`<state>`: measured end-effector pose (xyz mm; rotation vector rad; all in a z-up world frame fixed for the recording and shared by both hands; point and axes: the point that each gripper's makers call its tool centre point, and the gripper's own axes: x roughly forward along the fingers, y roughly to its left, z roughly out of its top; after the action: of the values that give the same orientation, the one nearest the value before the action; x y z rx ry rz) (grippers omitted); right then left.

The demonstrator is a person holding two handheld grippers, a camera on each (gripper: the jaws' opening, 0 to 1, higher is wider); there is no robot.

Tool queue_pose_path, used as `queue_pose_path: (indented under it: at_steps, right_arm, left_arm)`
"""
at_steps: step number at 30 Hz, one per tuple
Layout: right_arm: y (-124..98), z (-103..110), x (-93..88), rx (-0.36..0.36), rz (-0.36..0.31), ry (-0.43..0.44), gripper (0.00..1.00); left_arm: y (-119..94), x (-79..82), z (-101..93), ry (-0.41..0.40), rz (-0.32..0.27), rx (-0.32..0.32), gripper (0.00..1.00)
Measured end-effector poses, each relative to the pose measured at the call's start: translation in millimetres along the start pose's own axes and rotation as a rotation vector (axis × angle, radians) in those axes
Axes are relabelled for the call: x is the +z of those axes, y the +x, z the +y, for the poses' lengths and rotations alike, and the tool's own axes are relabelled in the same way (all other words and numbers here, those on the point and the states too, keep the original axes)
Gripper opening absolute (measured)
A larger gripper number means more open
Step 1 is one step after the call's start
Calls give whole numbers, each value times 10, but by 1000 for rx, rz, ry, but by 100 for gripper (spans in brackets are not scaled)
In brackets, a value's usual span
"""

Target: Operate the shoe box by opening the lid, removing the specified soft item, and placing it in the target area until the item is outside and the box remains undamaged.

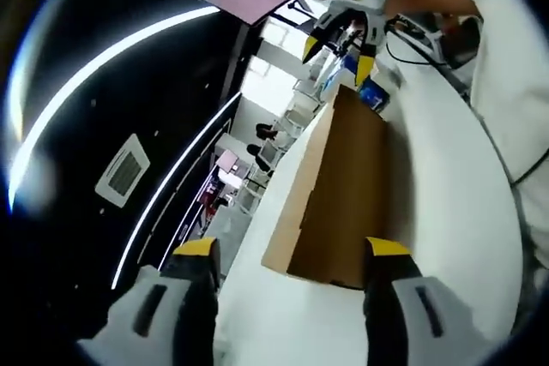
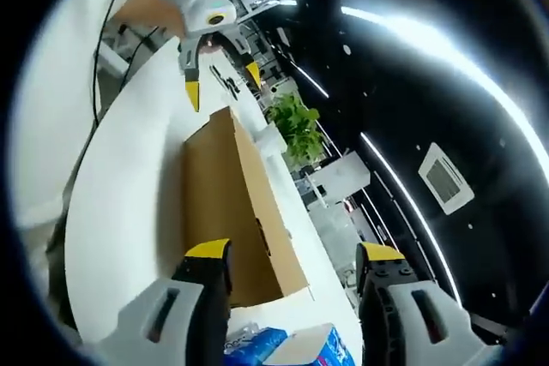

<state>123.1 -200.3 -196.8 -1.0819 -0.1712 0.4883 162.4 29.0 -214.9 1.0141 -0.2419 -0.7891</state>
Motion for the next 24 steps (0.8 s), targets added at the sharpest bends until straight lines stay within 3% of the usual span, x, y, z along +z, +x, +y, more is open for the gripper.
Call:
queue_pose_path:
  at_steps: [3, 6, 10, 12, 16, 20, 24]
  right_arm:
    - [9, 55, -96, 9, 15, -37, 61]
    - [43, 76, -161, -6, 11, -70, 55]
    - [83, 147, -226, -1, 38, -93, 55]
    - [95, 199, -242, 17, 52, -97, 54]
    - [144, 280, -227, 25, 60, -151, 52]
    - [170, 296, -277, 24, 70, -178, 45]
    - [172, 277, -276, 22, 80, -196, 43]
  left_arm:
    - [23, -39, -5, 14, 0, 10, 66]
    - [40, -47, -23, 42, -4, 14, 60]
    - [74, -75, 36, 80, 9, 75, 67]
    - [80, -83, 3, 55, -2, 61, 62]
    - [118, -129, -46, 71, 10, 58, 61]
    - [147, -127, -94, 157, 41, 69, 59]
    - [162, -95, -152, 108, 31, 41, 58]
